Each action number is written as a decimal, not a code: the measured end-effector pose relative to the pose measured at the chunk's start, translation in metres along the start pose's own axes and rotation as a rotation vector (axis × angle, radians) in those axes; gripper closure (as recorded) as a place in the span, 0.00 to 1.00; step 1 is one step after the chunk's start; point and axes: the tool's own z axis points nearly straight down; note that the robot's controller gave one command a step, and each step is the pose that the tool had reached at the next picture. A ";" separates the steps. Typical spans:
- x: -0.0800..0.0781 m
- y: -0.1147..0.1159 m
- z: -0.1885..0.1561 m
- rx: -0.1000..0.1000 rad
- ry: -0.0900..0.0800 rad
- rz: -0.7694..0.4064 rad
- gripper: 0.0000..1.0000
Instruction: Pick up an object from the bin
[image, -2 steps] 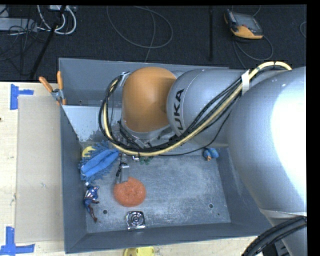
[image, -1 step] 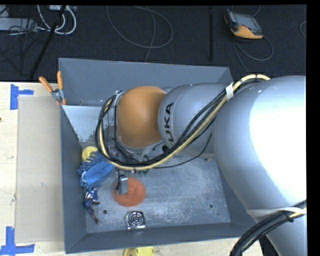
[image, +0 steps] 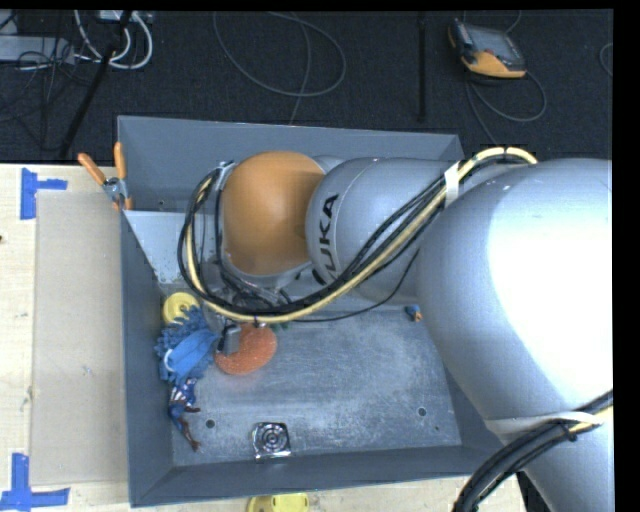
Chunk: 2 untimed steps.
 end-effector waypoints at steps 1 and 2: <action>0.000 0.000 0.000 0.000 0.000 0.001 0.00; 0.003 0.000 0.005 0.000 0.007 0.002 0.00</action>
Offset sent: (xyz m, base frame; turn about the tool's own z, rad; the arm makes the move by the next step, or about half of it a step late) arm 0.0000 0.0000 0.0000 0.0000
